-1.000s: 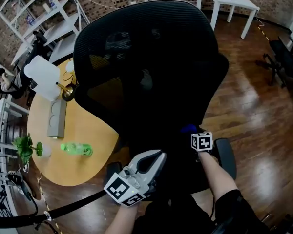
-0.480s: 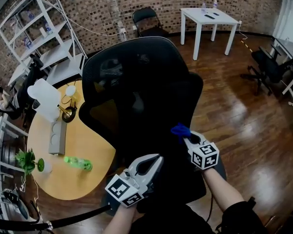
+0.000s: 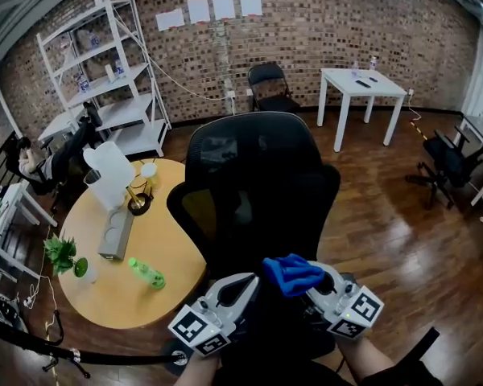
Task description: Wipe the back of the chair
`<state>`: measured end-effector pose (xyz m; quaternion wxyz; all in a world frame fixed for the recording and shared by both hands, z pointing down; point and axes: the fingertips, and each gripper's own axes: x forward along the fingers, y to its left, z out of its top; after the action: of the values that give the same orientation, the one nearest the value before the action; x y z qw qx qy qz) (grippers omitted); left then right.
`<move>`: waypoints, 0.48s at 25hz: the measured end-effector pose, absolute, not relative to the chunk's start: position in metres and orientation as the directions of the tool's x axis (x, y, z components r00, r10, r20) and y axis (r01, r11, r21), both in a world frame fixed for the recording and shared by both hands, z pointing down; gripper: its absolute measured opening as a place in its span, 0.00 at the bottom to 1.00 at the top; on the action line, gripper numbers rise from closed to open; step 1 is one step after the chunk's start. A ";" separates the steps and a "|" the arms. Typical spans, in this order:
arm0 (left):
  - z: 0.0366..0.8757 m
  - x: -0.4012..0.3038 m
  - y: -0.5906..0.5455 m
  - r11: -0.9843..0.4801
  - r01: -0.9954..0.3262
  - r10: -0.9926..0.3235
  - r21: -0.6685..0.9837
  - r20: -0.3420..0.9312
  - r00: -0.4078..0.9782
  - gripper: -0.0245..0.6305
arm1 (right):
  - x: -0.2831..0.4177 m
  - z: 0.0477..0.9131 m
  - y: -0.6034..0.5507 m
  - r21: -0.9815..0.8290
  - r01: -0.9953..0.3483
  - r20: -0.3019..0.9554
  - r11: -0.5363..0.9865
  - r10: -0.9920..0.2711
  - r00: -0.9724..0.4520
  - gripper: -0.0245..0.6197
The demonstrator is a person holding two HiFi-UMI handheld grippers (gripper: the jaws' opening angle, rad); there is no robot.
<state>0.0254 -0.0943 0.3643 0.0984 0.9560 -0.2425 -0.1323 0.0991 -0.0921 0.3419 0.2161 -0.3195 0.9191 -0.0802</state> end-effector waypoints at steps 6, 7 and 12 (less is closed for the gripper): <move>0.341 0.013 -0.077 -0.853 -0.486 -0.522 0.191 -0.257 0.813 0.04 | 0.101 0.324 -0.076 -0.238 -0.518 -0.389 0.821 -0.570 -0.724 0.12; 0.340 0.014 -0.076 -0.852 -0.489 -0.524 0.189 -0.261 0.811 0.04 | 0.102 0.325 -0.076 -0.236 -0.525 -0.382 0.818 -0.575 -0.724 0.12; 0.329 0.020 -0.068 -0.856 -0.491 -0.517 0.162 -0.274 0.811 0.04 | 0.107 0.324 -0.080 -0.221 -0.558 -0.368 0.800 -0.598 -0.712 0.12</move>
<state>0.0199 -0.0680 0.3288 0.0415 0.9506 -0.2652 -0.1559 0.1073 -0.0800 0.3237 0.2151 -0.3127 0.9240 -0.0466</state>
